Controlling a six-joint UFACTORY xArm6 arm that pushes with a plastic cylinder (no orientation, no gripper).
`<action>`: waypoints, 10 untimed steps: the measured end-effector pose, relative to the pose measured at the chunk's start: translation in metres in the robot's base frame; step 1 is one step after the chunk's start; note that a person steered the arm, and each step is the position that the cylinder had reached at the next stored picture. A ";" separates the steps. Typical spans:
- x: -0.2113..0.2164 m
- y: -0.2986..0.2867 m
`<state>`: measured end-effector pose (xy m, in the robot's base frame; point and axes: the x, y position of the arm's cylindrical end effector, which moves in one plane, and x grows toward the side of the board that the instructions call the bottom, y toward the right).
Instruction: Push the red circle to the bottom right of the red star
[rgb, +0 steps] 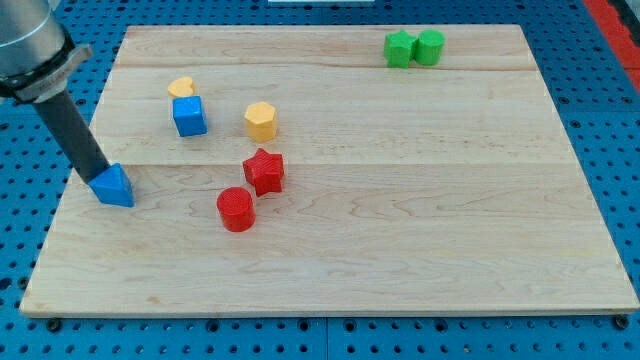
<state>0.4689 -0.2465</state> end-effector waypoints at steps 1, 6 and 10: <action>0.012 0.011; 0.063 0.088; 0.042 0.178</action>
<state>0.5114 -0.0683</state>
